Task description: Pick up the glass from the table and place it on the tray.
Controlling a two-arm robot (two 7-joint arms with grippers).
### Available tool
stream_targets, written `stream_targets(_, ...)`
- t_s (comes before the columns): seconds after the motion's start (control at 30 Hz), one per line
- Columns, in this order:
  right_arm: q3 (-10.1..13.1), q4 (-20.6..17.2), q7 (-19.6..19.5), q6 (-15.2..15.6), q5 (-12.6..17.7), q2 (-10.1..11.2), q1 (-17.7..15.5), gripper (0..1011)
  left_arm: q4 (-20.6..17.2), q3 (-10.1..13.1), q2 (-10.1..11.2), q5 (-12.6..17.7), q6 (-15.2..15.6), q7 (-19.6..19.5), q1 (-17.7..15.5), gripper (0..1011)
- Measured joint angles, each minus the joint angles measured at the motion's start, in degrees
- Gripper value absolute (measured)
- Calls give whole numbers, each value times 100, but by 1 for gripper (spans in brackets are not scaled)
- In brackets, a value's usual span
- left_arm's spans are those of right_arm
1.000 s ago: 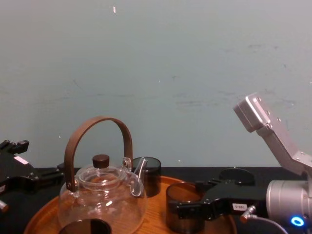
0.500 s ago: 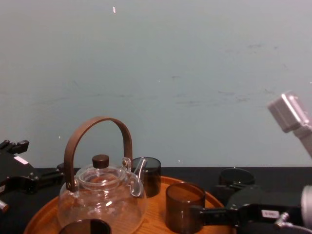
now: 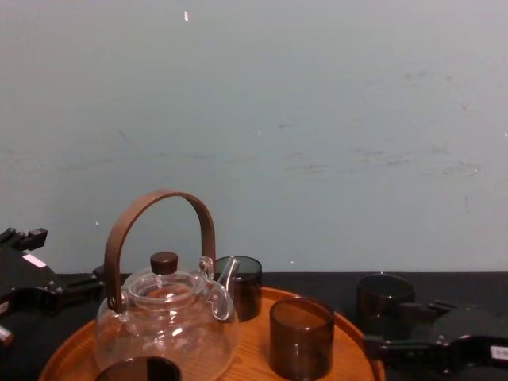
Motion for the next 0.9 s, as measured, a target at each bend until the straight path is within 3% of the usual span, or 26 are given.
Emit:
stream_targets(0.4,185,64,-73,-11,146,192,15,1002,0,0,0,0,0,0,0,1001)
stream_targets(0.9,168,663,-188,353,192,-22,500,1002,0,0,0,0,0,0,0,1001)
